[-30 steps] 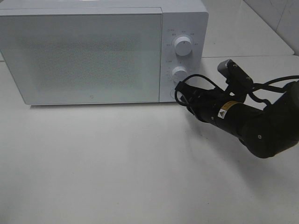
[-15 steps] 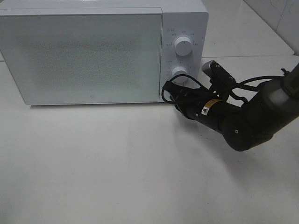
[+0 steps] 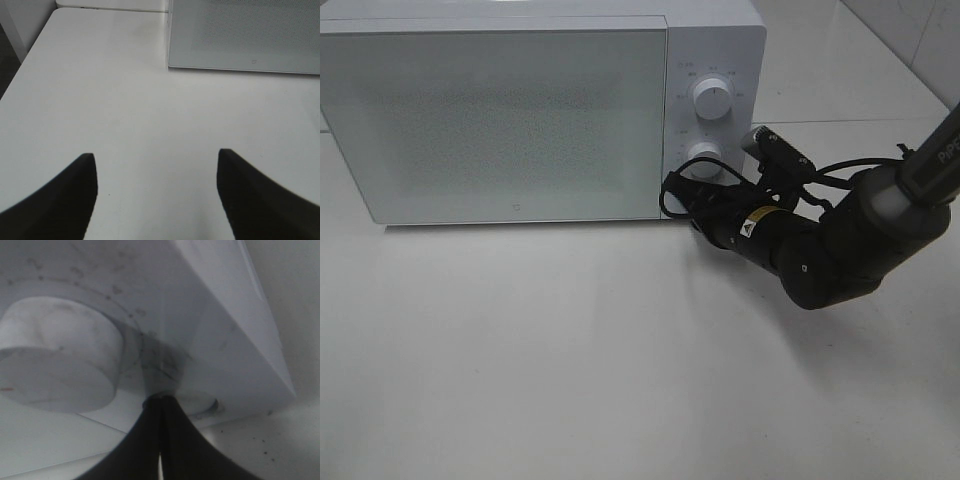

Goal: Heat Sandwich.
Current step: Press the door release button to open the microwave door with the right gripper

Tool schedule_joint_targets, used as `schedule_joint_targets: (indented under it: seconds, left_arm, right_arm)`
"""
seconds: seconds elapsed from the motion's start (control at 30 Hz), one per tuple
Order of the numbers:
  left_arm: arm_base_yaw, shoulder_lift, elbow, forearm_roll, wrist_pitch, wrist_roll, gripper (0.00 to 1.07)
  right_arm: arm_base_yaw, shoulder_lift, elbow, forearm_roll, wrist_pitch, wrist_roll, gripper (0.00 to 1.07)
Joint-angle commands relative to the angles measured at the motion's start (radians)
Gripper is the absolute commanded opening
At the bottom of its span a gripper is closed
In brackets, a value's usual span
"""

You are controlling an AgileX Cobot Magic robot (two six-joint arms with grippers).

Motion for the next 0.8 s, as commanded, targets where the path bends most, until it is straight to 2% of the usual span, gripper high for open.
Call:
schedule_joint_targets:
  seconds: [0.03,0.8]
  left_arm:
    - [0.002,-0.017,0.001,-0.003,-0.016,0.001,0.65]
    - [0.002,-0.017,0.001,-0.003,-0.016,0.001,0.65]
  right_arm:
    - [-0.001,0.015,-0.031,0.034,-0.012,-0.037,0.0]
    - [-0.001,0.032,-0.047,0.178,-0.222,-0.037,0.0]
